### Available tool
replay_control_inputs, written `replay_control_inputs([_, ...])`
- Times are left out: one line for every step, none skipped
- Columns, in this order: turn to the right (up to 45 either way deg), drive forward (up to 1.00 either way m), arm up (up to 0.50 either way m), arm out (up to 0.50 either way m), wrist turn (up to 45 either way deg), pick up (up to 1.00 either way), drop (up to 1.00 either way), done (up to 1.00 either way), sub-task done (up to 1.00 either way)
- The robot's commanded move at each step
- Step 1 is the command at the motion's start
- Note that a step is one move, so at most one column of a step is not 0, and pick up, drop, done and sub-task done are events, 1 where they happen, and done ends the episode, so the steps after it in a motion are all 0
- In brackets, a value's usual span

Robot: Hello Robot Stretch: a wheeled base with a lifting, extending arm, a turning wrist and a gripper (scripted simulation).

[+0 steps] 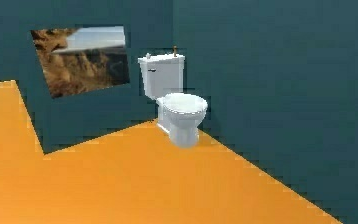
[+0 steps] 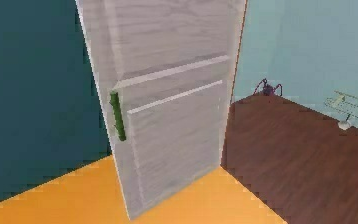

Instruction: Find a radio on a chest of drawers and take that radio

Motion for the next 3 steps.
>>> replay_control_inputs([-45.0, 0.0, 0.0, 0.0, 0.0, 0.0, 0.0, 0.0, 0.0])
replay_control_inputs([-9.0, 0.0, 0.0, 0.0, 0.0, 0.0, 0.0, 0.0, 0.0])
replay_control_inputs([0.0, 1.0, 0.0, 0.0, 0.0, 0.0, 0.0, 0.0, 0.0])
